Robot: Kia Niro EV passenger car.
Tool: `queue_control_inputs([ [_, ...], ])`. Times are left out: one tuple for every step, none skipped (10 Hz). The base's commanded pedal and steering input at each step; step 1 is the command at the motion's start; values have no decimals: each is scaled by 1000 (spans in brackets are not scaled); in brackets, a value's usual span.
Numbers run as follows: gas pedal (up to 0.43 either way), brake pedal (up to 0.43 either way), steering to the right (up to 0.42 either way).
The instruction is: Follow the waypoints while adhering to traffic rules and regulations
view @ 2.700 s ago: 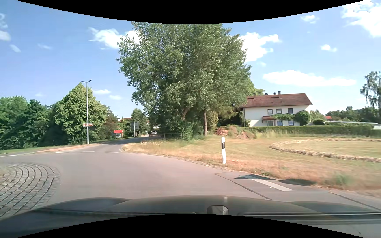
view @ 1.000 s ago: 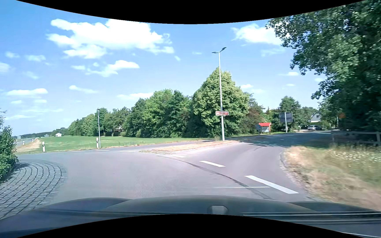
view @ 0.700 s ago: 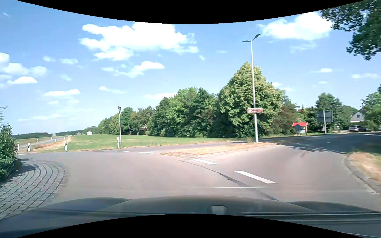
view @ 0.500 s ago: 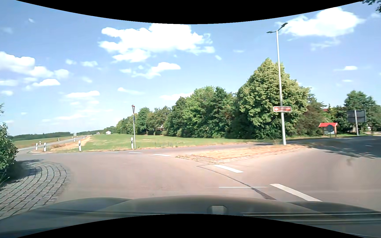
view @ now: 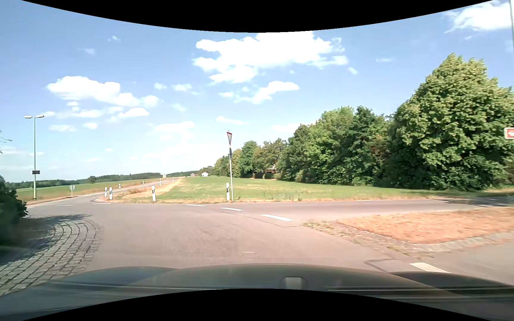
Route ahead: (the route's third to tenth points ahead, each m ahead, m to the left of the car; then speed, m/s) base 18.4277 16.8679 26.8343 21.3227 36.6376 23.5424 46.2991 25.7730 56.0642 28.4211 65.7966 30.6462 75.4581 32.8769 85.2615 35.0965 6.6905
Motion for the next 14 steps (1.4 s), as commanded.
queue_control_inputs([
  [110,6,-291],
  [110,6,-293],
  [98,6,-294],
  [98,6,-296],
  [98,12,-296],
  [98,6,-296],
  [98,6,-296],
  [98,6,-296],
  [98,6,-296],
  [98,6,-296],
  [98,6,-296],
  [98,6,-293],
  [98,6,-281],
  [98,6,-272],
])
